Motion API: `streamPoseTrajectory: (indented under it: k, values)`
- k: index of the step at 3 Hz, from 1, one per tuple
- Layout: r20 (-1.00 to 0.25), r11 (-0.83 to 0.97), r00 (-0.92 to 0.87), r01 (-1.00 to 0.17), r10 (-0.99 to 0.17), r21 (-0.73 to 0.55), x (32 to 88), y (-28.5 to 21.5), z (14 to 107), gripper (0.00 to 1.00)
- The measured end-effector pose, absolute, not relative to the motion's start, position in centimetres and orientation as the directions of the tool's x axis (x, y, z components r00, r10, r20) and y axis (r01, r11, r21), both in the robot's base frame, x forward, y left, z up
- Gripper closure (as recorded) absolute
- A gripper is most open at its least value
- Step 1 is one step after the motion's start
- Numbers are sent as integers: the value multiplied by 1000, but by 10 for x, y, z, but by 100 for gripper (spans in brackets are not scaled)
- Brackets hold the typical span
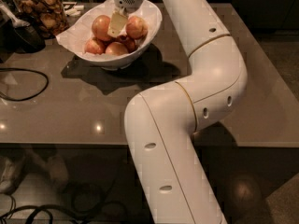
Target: Pick apple from white bowl
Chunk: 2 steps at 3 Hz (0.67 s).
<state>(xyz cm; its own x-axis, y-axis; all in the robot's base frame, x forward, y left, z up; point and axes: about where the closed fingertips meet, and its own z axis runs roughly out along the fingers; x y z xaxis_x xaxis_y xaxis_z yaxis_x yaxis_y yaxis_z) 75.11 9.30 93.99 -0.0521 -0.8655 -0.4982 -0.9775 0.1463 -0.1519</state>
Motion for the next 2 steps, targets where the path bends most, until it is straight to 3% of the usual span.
streamPoseTrajectory:
  k: [2]
  values:
    - [-510,152,-11,-960,-860,-235,758,103,965,100]
